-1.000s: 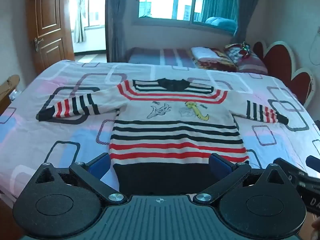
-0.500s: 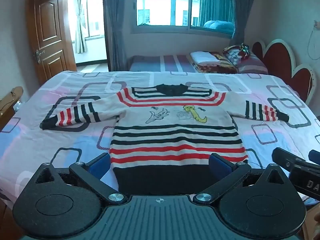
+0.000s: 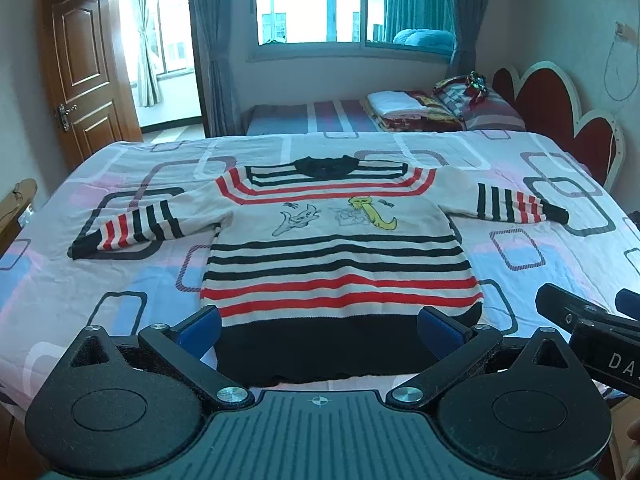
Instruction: Fold small clothes
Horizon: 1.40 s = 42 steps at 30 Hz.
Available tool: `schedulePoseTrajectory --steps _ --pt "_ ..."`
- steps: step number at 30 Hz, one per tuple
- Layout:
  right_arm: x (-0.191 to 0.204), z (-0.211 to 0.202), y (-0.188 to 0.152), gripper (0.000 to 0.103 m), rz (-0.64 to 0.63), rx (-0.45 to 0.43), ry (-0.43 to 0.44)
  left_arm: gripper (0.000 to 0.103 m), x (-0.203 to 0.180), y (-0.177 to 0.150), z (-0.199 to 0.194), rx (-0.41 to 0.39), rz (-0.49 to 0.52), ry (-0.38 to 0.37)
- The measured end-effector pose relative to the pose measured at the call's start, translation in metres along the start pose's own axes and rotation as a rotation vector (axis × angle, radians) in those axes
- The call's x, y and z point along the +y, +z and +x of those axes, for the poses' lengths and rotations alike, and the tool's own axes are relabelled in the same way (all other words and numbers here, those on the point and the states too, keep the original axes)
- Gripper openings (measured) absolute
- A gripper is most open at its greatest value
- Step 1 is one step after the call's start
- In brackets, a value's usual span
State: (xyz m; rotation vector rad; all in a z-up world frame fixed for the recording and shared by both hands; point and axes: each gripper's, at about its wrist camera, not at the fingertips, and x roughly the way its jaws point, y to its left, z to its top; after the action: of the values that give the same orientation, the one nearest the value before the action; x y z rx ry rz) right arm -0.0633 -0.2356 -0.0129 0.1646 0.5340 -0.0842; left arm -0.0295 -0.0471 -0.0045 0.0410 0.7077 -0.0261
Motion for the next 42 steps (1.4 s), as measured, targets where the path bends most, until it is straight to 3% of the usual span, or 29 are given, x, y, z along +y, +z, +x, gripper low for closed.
schedulePoseTrajectory --steps 42 --pt "0.002 0.003 0.002 0.102 -0.003 0.0 0.013 0.103 0.003 0.001 0.011 0.013 -0.035 0.01"
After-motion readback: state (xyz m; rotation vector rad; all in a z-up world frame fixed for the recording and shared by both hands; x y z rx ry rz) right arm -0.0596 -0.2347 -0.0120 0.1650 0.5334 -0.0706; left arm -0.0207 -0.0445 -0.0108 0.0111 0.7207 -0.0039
